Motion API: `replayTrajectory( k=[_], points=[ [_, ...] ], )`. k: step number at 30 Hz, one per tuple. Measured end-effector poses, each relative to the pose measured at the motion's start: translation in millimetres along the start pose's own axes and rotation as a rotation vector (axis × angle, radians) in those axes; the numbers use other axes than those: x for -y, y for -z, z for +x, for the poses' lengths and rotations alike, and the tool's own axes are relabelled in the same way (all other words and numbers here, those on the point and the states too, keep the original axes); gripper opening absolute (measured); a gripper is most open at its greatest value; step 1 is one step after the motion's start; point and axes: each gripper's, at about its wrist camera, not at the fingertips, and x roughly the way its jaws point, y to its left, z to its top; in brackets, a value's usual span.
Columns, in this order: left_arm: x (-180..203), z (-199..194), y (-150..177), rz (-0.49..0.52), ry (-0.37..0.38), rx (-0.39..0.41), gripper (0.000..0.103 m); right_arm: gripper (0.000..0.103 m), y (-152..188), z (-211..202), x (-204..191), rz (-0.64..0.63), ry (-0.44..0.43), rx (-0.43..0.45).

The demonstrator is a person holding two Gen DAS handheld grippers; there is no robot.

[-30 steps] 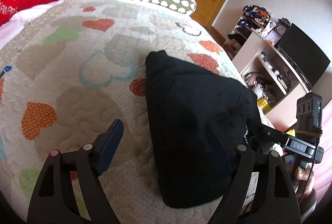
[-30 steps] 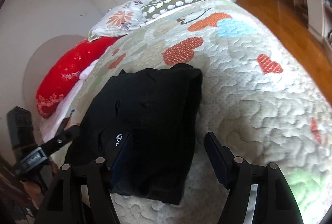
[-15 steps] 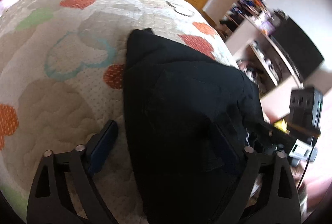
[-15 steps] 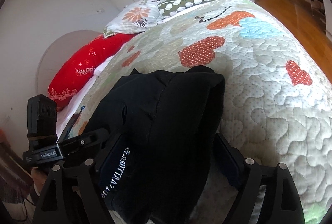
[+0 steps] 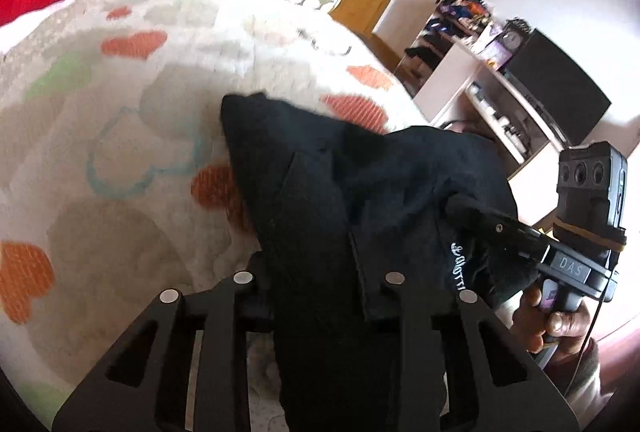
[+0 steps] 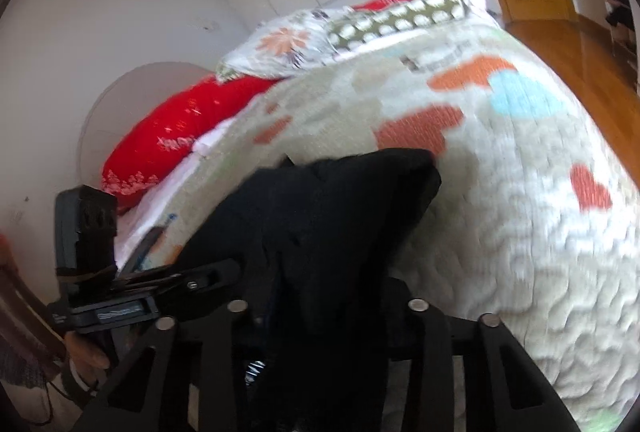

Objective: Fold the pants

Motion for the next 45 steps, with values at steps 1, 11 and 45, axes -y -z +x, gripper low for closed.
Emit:
replayTrajectory(
  k=[1, 11, 45],
  points=[
    [1.1, -4.4, -5.1, 0.016, -0.013, 0.018, 0.026, 0.034, -8.0, -0.1, -6.8, -0.017, -0.009, 0.011],
    [-53.1, 0.4, -60.8, -0.018, -0.150, 0.049, 0.031, 0.038, -58.2, 61.7, -13.5, -0.002, 0.012, 0.032],
    [-64.4, 22.6, -31.7, -0.059, -0.430, 0.072, 0.068, 0.042, -52.4, 82.7, -48.6, -0.178, 0.227, -0.085]
  ],
)
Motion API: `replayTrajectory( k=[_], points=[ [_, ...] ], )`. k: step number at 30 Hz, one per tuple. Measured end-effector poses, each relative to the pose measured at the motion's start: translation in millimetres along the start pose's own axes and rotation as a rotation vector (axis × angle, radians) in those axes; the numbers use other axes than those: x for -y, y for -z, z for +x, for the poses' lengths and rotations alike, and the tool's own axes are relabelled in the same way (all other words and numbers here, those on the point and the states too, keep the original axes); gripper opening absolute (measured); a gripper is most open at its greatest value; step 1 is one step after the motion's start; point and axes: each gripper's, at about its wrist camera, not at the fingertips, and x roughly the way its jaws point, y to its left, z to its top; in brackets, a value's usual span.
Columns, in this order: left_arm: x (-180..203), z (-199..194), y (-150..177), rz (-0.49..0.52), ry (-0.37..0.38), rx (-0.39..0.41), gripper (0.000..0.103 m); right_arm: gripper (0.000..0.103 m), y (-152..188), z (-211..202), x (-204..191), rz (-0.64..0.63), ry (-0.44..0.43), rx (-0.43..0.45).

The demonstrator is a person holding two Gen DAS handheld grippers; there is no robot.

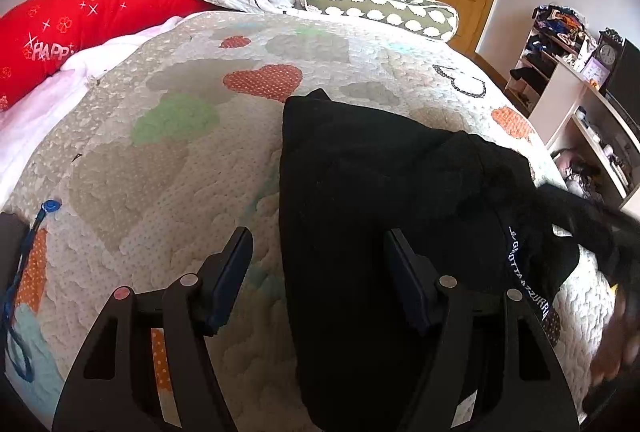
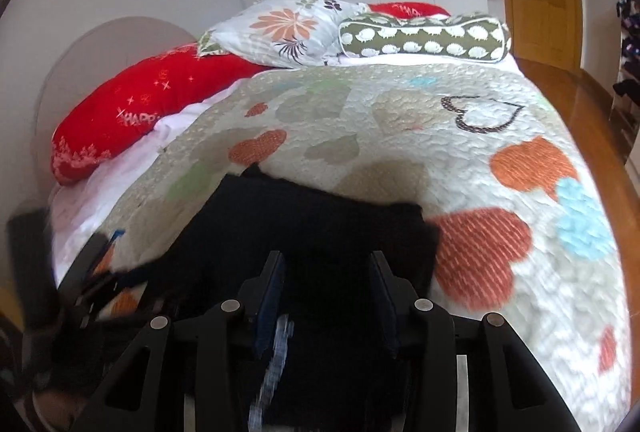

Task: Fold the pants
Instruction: 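Release the folded pants and pull both tools back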

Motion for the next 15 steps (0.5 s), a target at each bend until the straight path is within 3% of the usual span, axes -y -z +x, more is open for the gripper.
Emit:
replayTrajectory(
  k=[4, 8, 15],
  points=[
    [2.7, -1.4, 1.9, -0.005, -0.003, 0.017, 0.068, 0.051, 26.6, 13.7, 5.7, -0.020, 0.099, -0.048],
    [6.5, -11.2, 5.8, 0.008, -0.002, 0.039, 0.068, 0.053, 25.7, 7.4, 12.7, 0.039, 0.074, -0.040],
    [12.5, -42.5, 10.2, 0.013, -0.039, 0.090, 0.068, 0.054, 18.8, -37.8, -1.1, 0.048, 0.098, 0.087]
  ],
)
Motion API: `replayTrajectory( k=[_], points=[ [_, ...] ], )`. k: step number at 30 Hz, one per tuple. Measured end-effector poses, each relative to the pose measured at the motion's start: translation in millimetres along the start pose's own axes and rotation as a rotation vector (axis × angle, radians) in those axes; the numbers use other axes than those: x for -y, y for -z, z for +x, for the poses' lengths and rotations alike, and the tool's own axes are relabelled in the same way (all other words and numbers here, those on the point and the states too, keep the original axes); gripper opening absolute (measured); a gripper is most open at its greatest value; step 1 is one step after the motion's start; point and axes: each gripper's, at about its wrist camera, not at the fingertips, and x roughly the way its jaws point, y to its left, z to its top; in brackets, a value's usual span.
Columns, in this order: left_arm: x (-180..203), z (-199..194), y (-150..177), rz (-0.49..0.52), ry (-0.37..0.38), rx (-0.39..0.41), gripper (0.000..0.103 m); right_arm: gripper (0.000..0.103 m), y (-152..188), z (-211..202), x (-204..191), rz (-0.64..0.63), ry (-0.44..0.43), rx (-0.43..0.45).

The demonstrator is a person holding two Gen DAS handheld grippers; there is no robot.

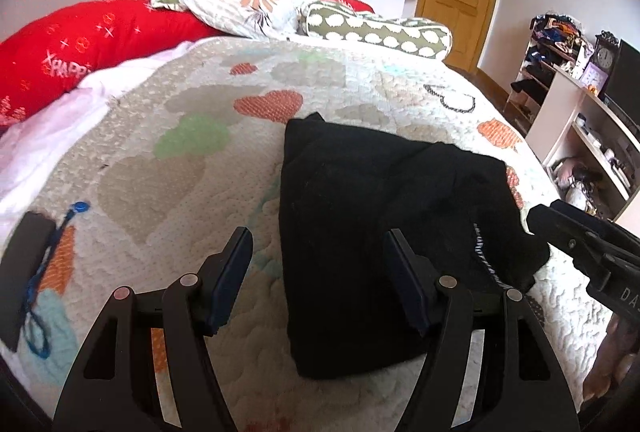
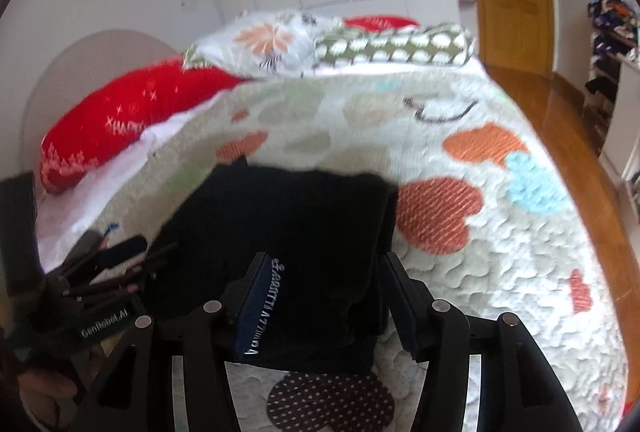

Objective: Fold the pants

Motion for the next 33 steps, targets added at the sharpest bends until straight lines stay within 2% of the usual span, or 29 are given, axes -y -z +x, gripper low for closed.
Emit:
replayTrajectory(
  k=[16, 21, 33],
  points=[
    [8.1, -67.7, 18.5, 0.009, -0.049, 0.111, 0.068, 0.055, 14.1, -39.4, -37.1, -0.018, 0.009, 0.036],
    [9.0, -76.0, 21.3, 0.010, -0.047, 0.108, 0.068, 0.055, 16.3, -50.1, -42.4, -0.027, 0.017, 0.046],
    [15.3, -95.0, 24.3, 0.021, -0.069, 0.156, 0.068, 0.057, 20.1, -64.7, -48.1, -0.044, 0.022, 0.056]
  ],
)
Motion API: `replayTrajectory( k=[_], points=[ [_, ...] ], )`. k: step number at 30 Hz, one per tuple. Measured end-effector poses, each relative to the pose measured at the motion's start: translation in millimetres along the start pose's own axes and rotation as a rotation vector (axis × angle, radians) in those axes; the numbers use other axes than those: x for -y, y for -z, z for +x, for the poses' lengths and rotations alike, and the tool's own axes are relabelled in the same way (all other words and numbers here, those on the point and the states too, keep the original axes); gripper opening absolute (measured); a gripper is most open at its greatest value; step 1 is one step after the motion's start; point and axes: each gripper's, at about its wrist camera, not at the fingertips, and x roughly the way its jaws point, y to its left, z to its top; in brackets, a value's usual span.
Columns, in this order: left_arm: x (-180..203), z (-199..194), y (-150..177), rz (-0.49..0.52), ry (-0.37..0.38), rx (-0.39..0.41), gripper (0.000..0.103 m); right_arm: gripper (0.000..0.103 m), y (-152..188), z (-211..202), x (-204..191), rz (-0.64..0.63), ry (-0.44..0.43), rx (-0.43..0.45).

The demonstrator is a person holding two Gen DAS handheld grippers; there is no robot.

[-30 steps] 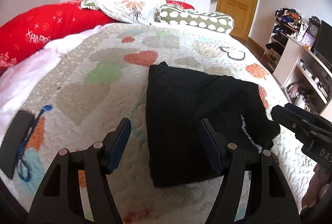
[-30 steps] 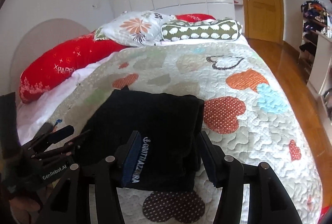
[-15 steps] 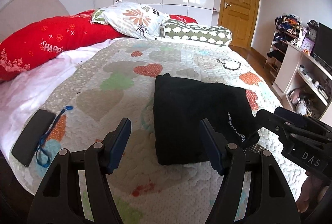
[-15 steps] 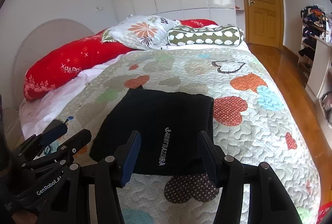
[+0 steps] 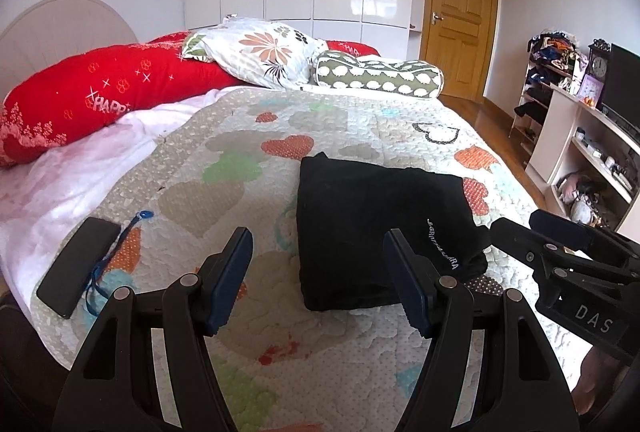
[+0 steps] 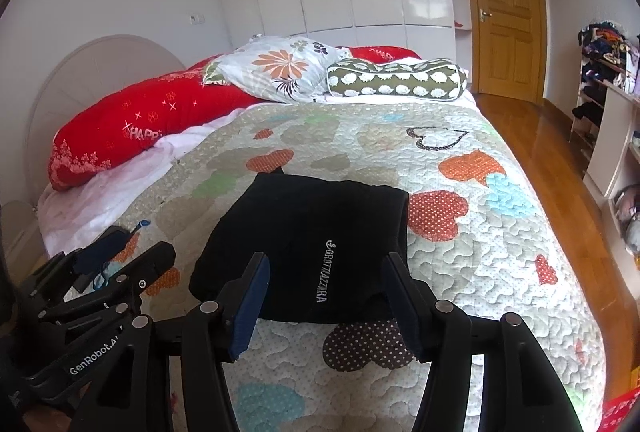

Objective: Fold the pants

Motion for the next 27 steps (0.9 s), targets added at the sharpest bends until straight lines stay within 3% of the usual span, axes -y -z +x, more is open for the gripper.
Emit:
replayTrajectory(
  k=[27],
  points=[
    [-6.5, -2.6, -2.0, 0.002, -0.024, 0.005, 0.068, 0.058, 3.4, 5.4, -1.1, -0.005, -0.036, -0.026]
  ],
)
